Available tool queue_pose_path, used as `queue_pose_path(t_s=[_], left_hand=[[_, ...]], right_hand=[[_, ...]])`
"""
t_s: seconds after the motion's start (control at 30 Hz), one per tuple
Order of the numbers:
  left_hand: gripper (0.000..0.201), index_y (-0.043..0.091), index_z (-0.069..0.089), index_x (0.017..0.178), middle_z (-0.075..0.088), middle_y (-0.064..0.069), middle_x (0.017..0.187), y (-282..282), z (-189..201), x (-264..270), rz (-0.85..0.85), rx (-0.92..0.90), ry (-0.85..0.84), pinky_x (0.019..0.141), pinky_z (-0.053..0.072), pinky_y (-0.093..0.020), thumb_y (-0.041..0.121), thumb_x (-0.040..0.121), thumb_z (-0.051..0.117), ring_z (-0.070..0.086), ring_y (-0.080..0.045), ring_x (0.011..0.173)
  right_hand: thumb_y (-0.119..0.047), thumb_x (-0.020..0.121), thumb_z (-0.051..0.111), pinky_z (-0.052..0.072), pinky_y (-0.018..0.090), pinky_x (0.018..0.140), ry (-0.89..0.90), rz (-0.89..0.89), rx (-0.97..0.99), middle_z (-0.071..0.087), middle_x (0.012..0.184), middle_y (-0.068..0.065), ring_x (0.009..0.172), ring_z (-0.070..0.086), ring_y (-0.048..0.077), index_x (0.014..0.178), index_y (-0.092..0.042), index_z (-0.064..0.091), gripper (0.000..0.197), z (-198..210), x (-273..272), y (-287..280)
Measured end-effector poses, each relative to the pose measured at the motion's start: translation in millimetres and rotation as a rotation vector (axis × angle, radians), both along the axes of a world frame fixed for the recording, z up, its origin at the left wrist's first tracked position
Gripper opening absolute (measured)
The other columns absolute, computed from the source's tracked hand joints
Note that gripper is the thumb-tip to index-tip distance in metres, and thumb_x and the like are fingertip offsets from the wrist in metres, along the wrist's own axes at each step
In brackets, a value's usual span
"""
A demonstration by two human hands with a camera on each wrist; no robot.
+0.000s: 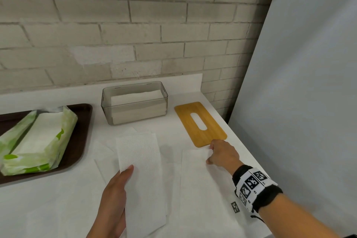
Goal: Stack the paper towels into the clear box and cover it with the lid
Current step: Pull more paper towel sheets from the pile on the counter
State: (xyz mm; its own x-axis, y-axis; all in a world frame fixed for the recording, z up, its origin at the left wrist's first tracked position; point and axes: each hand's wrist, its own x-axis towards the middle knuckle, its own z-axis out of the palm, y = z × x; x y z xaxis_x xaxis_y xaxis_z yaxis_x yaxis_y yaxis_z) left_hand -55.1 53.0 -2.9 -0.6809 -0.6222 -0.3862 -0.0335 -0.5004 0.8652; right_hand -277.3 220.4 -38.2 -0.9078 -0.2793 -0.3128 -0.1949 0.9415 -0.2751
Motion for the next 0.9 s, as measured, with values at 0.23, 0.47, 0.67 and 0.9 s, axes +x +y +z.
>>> queue_pose_path(t_s=[0.23,0.47,0.67,0.9], left_hand=[[0.037,0.006,0.056,0.127,0.063,-0.01,0.112,-0.7,-3.9,-1.1,0.008,0.016,0.003,0.086,0.041,-0.036,0.021,0.093,0.055,0.058,-0.023,0.092],[0.032,0.006,0.062,0.116,0.069,-0.014,0.106,-9.5,1.2,1.3,-0.002,0.134,0.031,0.076,0.049,-0.038,0.027,0.092,0.055,0.064,-0.03,0.095],[0.031,0.005,0.066,0.106,0.074,-0.014,0.093,-3.1,7.9,-1.4,-0.046,0.227,0.068,0.078,0.049,-0.042,0.029,0.092,0.053,0.071,-0.029,0.083],[0.058,0.013,0.062,0.117,0.07,-0.015,0.111,4.4,2.8,6.2,-0.04,0.304,0.047,0.094,0.045,-0.047,0.057,0.083,0.048,0.064,-0.036,0.104]], right_hand=[[-0.025,0.079,0.073,0.046,0.028,0.083,0.018,0.039,-0.18,0.052,0.097,-0.002,0.094,0.054,0.021,0.073,-0.024,0.05,0.023,1.3,-4.4,3.8],[-0.016,0.084,0.068,0.049,0.022,0.067,-0.525,0.195,-1.138,0.061,0.079,0.001,0.075,0.058,0.015,0.081,-0.013,0.053,0.016,84.3,26.6,19.1],[-0.02,0.094,0.051,0.042,0.017,0.048,-0.451,0.152,-1.332,0.056,0.063,-0.009,0.052,0.05,0.004,0.081,-0.021,0.046,0.013,106.4,74.3,-35.3],[-0.031,0.101,0.032,0.027,0.024,0.046,0.233,0.197,-0.773,0.038,0.055,-0.006,0.049,0.036,0.008,0.106,-0.018,0.043,0.017,56.4,106.4,-108.1]])
